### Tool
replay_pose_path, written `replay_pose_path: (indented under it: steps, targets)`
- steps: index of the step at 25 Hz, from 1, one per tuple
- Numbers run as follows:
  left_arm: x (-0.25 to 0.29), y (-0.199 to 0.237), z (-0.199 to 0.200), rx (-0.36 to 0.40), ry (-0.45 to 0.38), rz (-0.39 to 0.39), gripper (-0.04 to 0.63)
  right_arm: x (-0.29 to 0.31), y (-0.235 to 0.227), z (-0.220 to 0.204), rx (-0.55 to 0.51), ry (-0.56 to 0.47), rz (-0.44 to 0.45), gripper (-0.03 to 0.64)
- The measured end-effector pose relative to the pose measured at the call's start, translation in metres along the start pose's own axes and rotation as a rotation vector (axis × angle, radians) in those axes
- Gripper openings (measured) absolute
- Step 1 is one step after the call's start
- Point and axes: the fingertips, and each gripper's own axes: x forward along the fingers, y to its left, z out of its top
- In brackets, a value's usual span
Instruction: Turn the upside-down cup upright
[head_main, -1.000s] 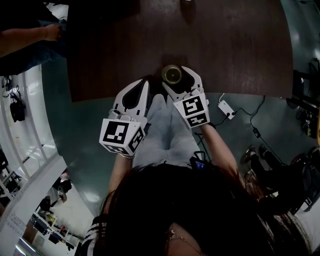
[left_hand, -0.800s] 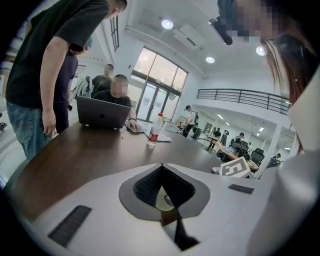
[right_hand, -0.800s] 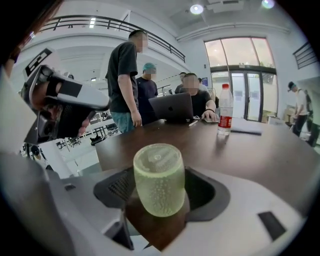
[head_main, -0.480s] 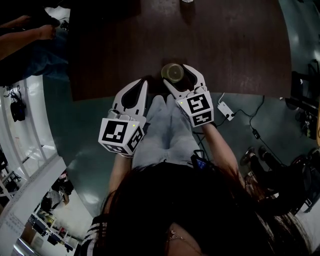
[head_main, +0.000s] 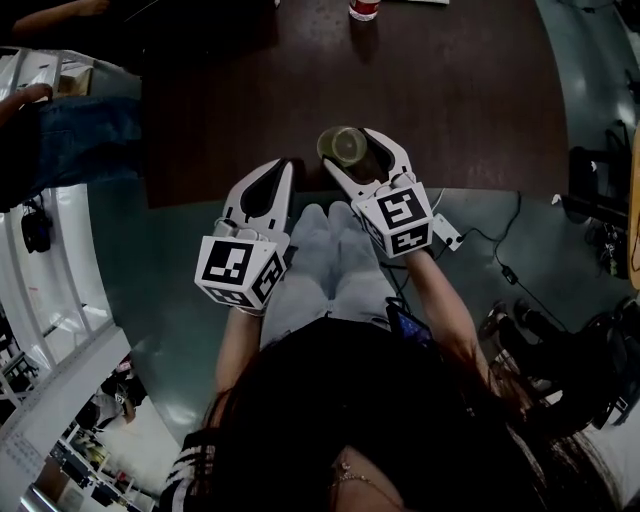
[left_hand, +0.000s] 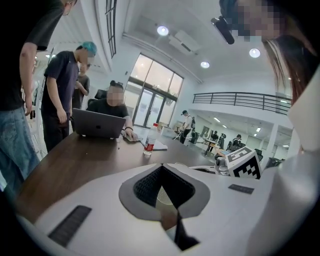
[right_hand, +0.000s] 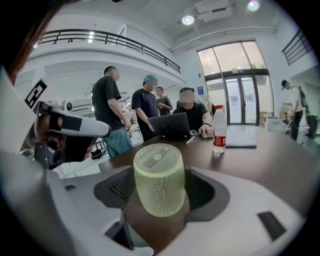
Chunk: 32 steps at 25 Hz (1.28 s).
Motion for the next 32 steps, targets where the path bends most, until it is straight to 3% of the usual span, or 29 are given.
replay_pose_path:
  steps: [15, 24, 28, 32]
  targets:
    - [-0.018, 0.002, 0.031, 0.020, -0.086, -0.006, 0.002, -0.036, 0.010, 0.072, -0.042, -0.144, -0.006, 0.321]
    - [-0.026, -0.008, 0.048, 0.046, -0.133, -0.013, 0.002, -0.057, 0.011, 0.090, -0.044, -0.192, -0.015, 0.321]
    - [-0.028, -0.009, 0.052, 0.053, -0.140, -0.015, 0.002, -0.060, 0.012, 0.092, -0.007, -0.210, 0.001, 0.321]
    - [-0.029, -0.009, 0.055, 0.061, -0.143, -0.017, 0.002, -0.061, 0.013, 0.093, 0.095, -0.234, 0.039, 0.321]
